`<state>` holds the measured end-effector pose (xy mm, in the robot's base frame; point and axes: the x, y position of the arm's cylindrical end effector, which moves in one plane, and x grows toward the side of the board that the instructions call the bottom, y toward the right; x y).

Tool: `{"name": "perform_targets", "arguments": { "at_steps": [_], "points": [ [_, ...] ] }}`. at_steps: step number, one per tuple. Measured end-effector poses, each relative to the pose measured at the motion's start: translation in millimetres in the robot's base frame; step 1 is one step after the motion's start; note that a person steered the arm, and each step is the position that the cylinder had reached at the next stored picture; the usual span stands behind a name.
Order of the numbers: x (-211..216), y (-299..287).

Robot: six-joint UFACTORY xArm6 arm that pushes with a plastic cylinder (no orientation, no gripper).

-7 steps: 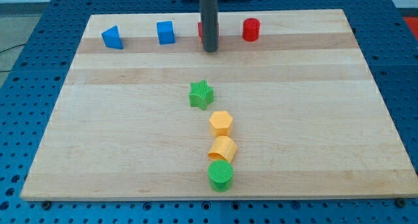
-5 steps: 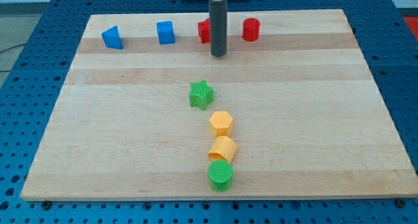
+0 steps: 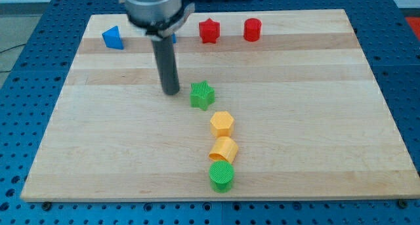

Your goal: Place the yellow hexagon towards the right side of the green star

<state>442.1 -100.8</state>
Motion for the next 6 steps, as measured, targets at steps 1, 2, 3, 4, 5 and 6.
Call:
{"name": "perform_targets", "arguments": {
  "at_steps": [1, 2, 3, 4, 5, 6],
  "points": [
    [49.9, -12.7],
    [84.5, 25.1],
    [85.4, 77.1],
    [56.6, 96.6],
    [31.4, 125.9],
    [7.8, 165.8]
  ]
}}
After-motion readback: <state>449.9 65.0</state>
